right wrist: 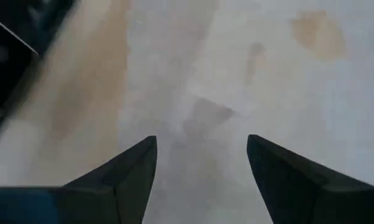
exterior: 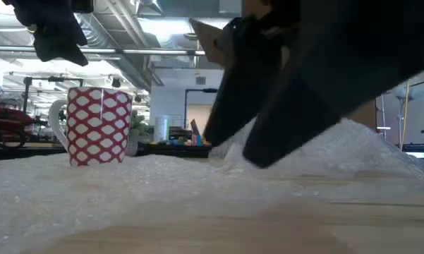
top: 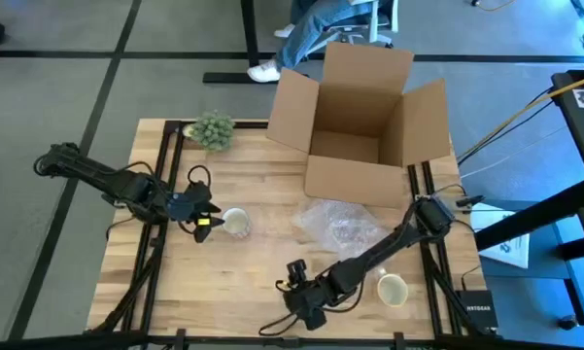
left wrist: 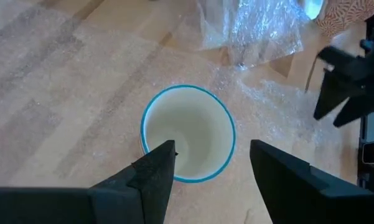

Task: Wrap mug
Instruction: Wrap the red patterned mug with the bubble wrap

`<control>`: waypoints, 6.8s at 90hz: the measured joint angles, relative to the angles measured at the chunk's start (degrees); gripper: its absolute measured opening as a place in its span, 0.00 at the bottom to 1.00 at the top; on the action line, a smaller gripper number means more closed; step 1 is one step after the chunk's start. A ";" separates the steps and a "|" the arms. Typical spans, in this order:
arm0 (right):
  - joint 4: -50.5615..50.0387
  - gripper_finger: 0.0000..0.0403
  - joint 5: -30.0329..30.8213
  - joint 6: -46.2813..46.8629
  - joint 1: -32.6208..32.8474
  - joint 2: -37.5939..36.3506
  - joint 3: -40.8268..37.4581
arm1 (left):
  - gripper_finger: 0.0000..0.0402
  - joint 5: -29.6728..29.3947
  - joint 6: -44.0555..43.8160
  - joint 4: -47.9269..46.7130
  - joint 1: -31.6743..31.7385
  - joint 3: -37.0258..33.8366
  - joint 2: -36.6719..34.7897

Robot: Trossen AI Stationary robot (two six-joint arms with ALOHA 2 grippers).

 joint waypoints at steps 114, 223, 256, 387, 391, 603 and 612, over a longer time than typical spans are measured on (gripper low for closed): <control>0.32 0.00 9.07 -4.70 -2.72 -5.01 4.37 | 0.48 -1.10 0.83 6.57 -2.52 -0.07 17.78; 4.93 0.00 14.57 -12.14 -22.69 -4.78 12.11 | 0.48 -6.91 6.13 11.81 -2.97 4.57 -0.24; 4.32 0.00 13.08 -12.09 -22.69 -4.78 12.04 | 0.48 -6.88 4.12 10.07 -2.12 0.96 9.04; -11.96 0.41 -0.31 -5.83 -24.33 -5.03 16.97 | 0.48 -8.79 0.73 5.68 -1.77 1.03 20.81; -8.66 0.40 1.23 -5.86 -23.53 -4.98 14.67 | 0.48 -8.80 0.84 5.68 -1.77 1.03 20.81; 13.64 0.00 -0.78 -6.38 -24.06 0.22 7.33 | 0.38 1.11 3.29 5.88 3.48 3.32 31.23; 10.06 0.00 -0.79 -6.38 -24.09 0.22 9.66 | 0.37 1.74 3.79 6.60 3.48 3.43 32.67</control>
